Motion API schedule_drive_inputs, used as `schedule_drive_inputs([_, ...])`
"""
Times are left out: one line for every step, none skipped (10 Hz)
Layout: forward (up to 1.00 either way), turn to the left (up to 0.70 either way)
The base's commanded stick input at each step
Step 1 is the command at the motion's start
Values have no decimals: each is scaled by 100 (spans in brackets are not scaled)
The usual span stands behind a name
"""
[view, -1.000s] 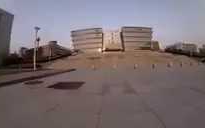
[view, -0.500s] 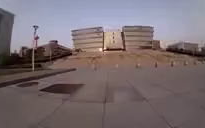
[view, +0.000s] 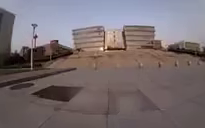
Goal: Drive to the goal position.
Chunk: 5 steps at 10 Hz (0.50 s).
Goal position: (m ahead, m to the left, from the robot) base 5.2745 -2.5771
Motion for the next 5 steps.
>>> schedule_drive_inputs([70, -13])
schedule_drive_inputs([70, -14])
schedule_drive_inputs([70, -14])
schedule_drive_inputs([70, -14])
schedule_drive_inputs([70, -14])
